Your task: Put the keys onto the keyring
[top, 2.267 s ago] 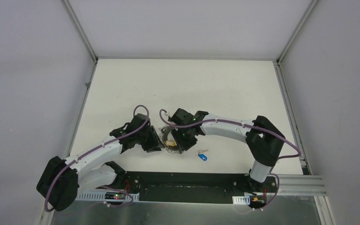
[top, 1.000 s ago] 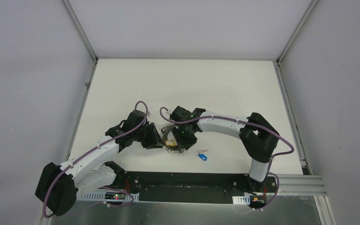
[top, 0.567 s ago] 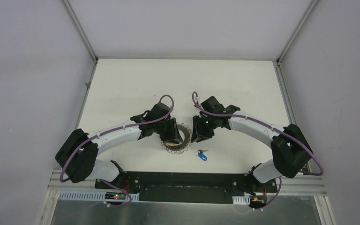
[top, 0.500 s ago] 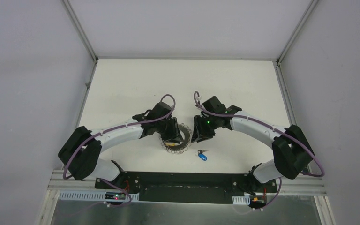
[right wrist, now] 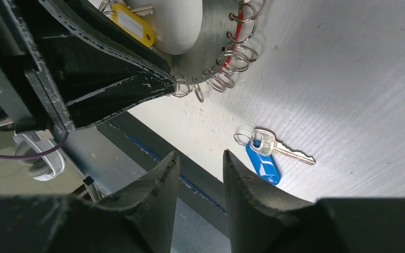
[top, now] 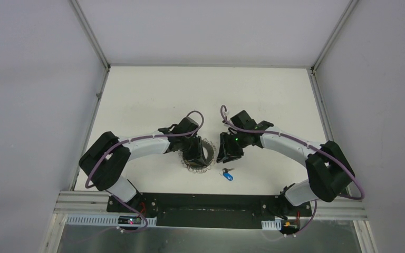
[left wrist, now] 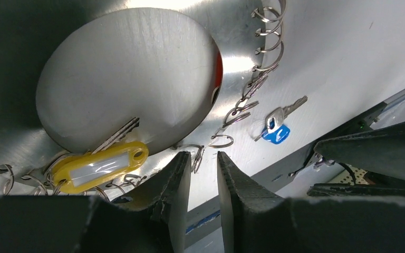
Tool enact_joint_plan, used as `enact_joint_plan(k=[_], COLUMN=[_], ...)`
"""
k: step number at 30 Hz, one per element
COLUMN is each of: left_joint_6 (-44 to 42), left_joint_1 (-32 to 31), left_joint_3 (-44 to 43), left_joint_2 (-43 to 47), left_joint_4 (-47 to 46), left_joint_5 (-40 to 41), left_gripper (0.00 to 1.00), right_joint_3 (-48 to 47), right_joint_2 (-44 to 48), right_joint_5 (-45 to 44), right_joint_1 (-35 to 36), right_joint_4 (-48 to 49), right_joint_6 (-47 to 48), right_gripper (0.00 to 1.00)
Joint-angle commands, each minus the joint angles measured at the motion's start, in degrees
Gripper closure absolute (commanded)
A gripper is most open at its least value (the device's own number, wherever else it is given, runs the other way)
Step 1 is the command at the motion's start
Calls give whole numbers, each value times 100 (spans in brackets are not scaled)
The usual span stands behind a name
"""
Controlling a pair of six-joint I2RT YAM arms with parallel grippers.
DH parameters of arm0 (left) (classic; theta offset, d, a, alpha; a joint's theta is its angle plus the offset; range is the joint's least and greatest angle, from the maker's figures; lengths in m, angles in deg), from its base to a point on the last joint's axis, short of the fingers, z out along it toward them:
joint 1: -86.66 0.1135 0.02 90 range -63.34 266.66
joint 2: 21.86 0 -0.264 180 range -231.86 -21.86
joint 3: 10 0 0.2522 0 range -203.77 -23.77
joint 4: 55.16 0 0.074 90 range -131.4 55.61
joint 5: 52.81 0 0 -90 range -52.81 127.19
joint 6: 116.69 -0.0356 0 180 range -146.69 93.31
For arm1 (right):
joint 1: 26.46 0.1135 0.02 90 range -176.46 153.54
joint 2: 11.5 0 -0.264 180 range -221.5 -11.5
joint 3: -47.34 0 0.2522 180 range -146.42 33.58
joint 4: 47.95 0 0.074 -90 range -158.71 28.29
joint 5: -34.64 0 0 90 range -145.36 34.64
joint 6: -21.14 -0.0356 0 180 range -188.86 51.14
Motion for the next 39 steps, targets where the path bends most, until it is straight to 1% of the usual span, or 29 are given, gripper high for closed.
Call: enact_joint_plan(k=[1, 14, 18, 20, 27, 32, 34, 36, 39], left_joint_6=[-177, -184, -194, -192, -215, -137, -122, -114, -115], left_joint_1=[-95, -228, -246, -248, -275, -270, -268, -275, -273], left_joint_3=[-201, -126, -118, -126, -253, -217, -201, -181, -179], left_joint_2=[-51, -152, -96, -94, -181, -152, -110, -51, 47], left_joint_4=[-167, -65, 58, 63, 53, 68, 73, 77, 69], left_joint_5=[-142, -151, -30, -34, -5, 116, 145, 170, 186], left_gripper=[75, 76, 74, 74, 82, 94, 100, 100, 100], right_joint_3=[-19, -19, -19, -15, -9, -10, -19, -11, 3], right_joint_2=[91, 91, 116, 108, 100, 157, 205, 276, 418], right_joint_5=[115, 114, 115, 123, 141, 140, 141, 148, 133], right_joint_1=[-45, -94, -103, -103, -111, -119, -113, -113, -113], right_joint_4=[208, 209, 212, 217, 227, 241, 248, 259, 271], right_joint_6=[-52, -34, -35, -35, -30, -19, -13, 28, 97], right_gripper=[61, 61, 61, 61, 60, 60, 60, 59, 54])
